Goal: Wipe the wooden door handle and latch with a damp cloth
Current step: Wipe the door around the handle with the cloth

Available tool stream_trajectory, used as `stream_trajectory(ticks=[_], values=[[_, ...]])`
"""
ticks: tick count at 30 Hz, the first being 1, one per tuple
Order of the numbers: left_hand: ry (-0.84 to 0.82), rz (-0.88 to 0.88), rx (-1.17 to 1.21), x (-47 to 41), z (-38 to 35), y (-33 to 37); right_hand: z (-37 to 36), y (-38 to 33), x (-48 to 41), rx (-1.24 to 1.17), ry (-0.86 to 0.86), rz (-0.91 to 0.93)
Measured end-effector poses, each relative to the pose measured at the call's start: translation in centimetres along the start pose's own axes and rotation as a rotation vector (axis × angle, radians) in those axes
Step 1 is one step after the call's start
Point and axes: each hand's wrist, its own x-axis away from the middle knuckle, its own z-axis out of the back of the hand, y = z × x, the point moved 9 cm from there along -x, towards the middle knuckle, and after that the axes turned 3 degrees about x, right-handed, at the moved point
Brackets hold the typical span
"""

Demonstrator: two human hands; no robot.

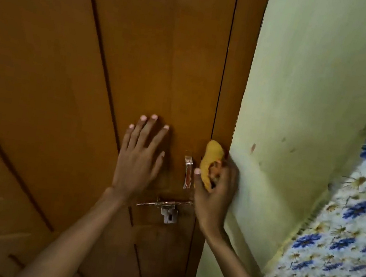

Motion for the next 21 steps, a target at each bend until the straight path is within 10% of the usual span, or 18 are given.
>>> stream_trajectory(ticks=[8,21], values=[[0.145,-0.298,-0.244,-1.0,-4.6,-3.0,-9.7,1.7,4.0,0.634,-0.137,0.256],[0.235,-0.396,-0.227,-0.5,-4.6,-2.6,-7.7,-0.4,2.4,0.402,0.103,0.292]])
